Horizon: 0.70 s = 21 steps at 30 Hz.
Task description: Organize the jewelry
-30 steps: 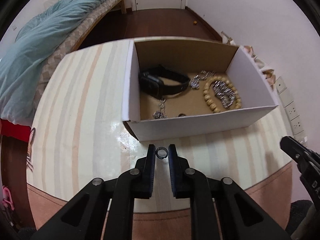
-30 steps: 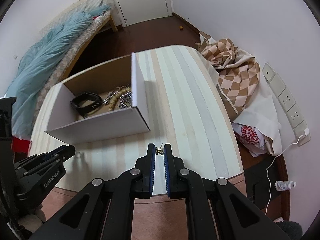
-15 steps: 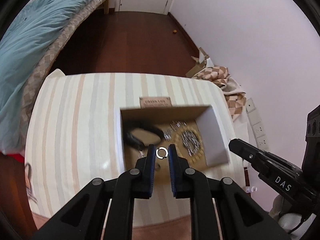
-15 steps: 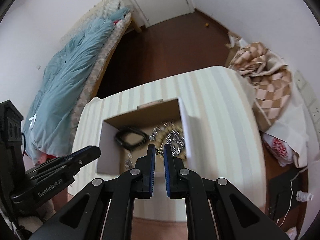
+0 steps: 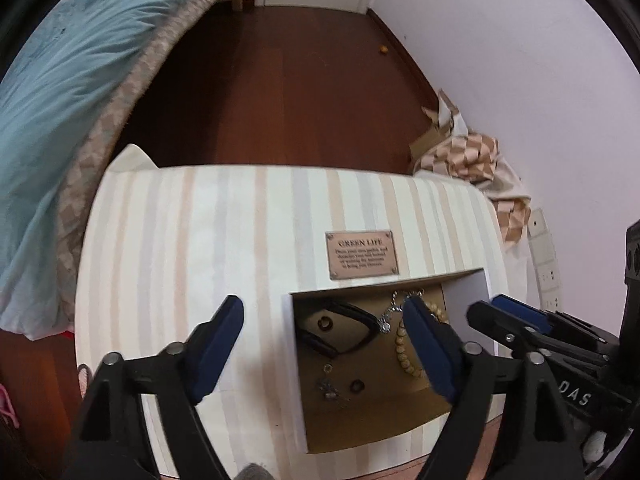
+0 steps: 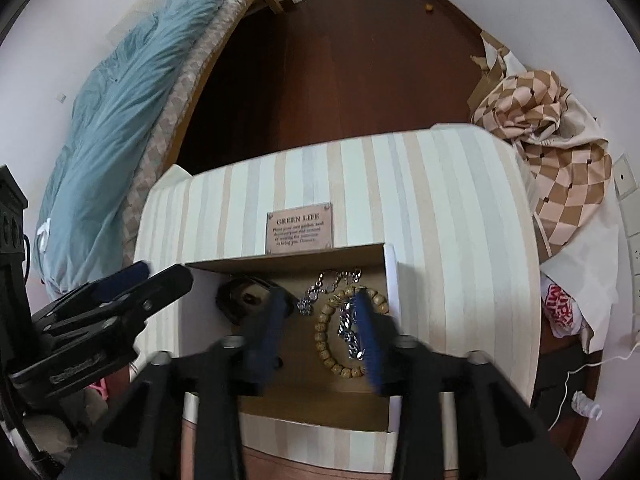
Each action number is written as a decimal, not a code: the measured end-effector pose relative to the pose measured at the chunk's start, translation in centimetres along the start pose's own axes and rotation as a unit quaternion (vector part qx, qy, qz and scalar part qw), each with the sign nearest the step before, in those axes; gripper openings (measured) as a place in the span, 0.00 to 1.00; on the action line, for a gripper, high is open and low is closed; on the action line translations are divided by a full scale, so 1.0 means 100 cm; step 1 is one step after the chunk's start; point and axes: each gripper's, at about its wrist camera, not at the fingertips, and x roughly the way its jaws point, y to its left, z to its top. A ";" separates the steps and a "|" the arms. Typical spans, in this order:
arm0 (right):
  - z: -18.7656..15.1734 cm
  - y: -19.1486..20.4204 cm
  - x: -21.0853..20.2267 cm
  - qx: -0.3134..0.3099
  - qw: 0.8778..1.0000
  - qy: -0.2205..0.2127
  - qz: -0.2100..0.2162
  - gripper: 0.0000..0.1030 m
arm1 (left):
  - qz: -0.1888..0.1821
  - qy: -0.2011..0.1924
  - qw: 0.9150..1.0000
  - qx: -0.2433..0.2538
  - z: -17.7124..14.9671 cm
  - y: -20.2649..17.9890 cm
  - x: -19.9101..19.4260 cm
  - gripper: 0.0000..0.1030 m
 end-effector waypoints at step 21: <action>-0.078 0.015 -0.035 -0.061 0.983 -0.040 -0.171 0.98 | 0.093 -0.037 0.995 -0.018 -0.080 0.013 -0.030 1.00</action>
